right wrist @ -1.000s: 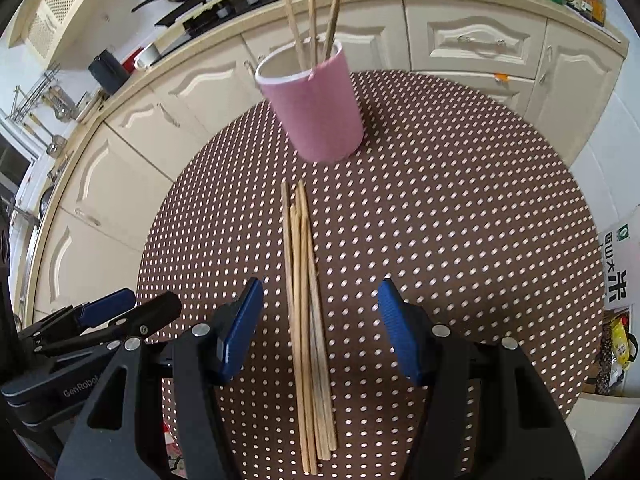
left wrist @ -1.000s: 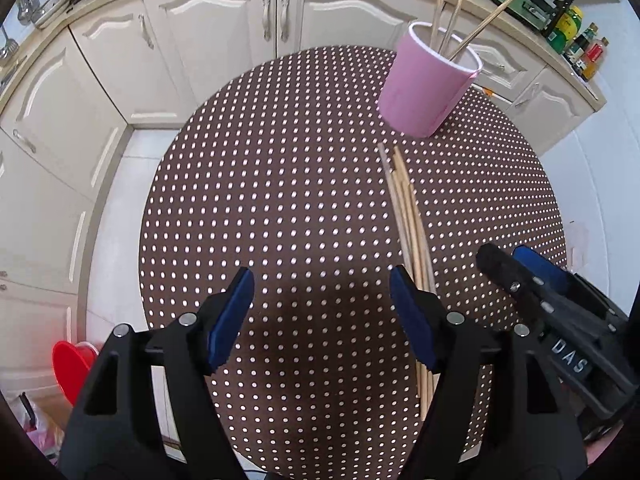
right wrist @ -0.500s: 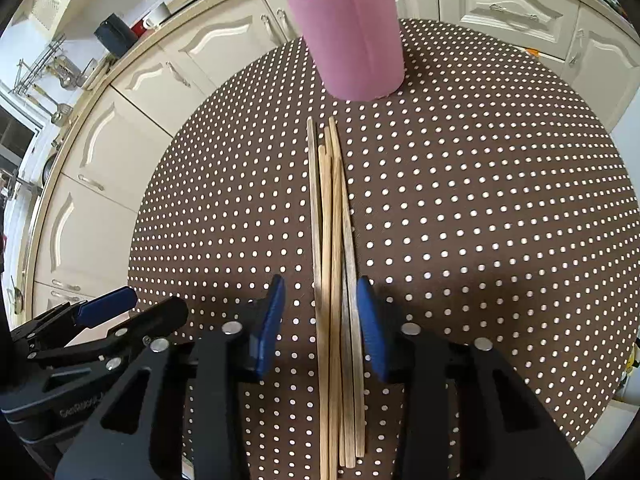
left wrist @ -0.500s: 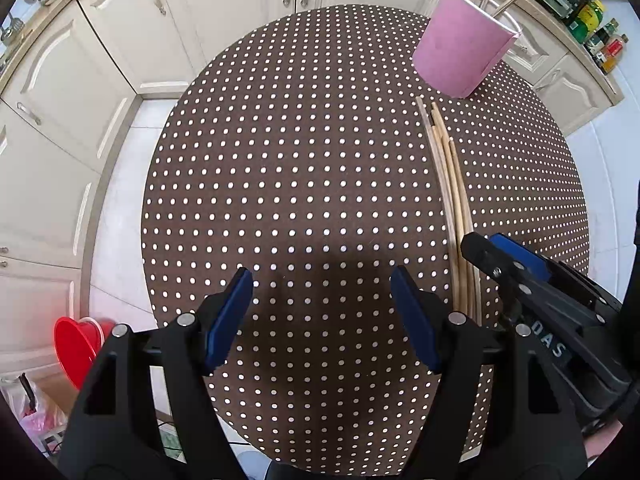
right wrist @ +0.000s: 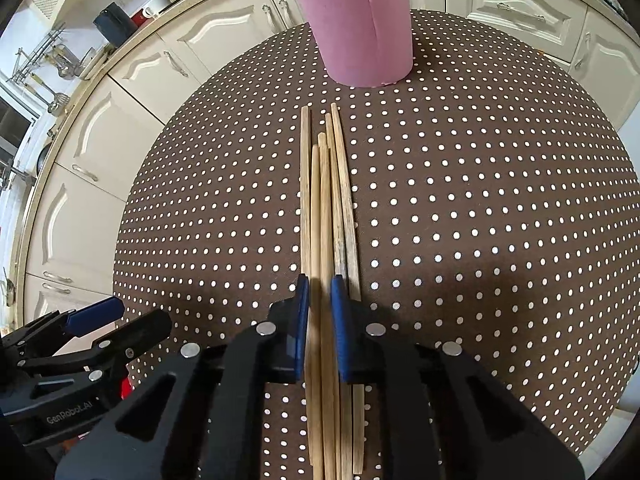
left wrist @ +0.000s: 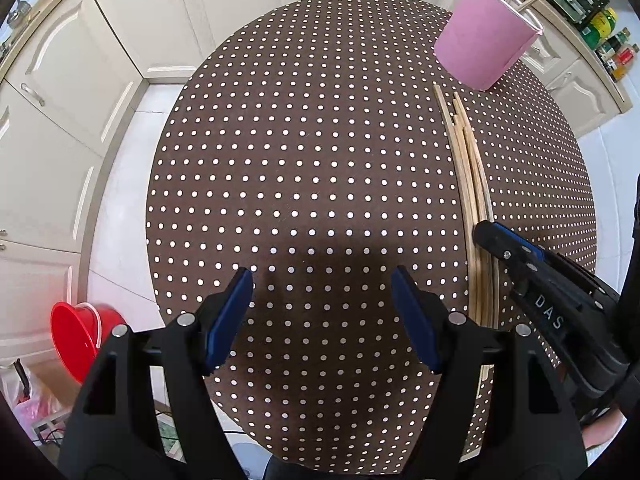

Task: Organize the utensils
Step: 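Close the right gripper on one chopstick from the pile, then grasp a chopstick with the left gripper while the right gripper holds its chopstick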

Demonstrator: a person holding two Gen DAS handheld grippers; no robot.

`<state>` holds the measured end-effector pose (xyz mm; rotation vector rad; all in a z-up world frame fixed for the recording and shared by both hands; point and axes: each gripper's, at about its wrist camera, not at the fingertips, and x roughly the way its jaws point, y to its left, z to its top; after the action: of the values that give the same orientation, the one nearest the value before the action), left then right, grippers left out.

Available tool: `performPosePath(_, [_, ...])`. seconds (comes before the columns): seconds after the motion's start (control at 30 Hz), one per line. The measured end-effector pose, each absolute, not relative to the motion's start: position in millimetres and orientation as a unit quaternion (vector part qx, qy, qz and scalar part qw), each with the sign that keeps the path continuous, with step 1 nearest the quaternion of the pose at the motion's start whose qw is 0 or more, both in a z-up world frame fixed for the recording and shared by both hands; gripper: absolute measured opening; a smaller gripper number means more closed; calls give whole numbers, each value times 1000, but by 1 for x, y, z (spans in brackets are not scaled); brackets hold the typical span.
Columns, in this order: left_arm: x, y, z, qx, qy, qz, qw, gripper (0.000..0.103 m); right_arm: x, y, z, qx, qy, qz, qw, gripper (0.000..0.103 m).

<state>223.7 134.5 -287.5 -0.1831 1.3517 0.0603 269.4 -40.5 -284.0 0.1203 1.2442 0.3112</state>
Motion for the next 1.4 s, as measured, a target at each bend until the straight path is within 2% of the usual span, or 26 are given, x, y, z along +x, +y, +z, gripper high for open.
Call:
performPosePath(0.1, [223, 135, -287, -85, 625, 26, 776, 71, 276, -30, -285, 39, 575, 144, 805, 4])
performPosePath(0.37, [226, 132, -289, -84, 628, 22, 773, 71, 283, -33, -288, 41, 589, 149, 794, 6])
performPosePath(0.5, [227, 131, -291, -86, 630, 21, 771, 71, 288, -27, -293, 39, 593, 151, 790, 11])
performPosePath(0.6, [229, 130, -291, -87, 631, 20, 771, 71, 291, -22, -295, 29, 591, 144, 793, 10])
performPosePath(1.1, [233, 126, -292, -92, 631, 15, 770, 71, 300, -60, -301, 110, 607, 139, 775, 10])
performPosePath(1.4, [233, 125, -294, -95, 633, 13, 768, 71, 283, -63, -285, 125, 594, 143, 782, 4])
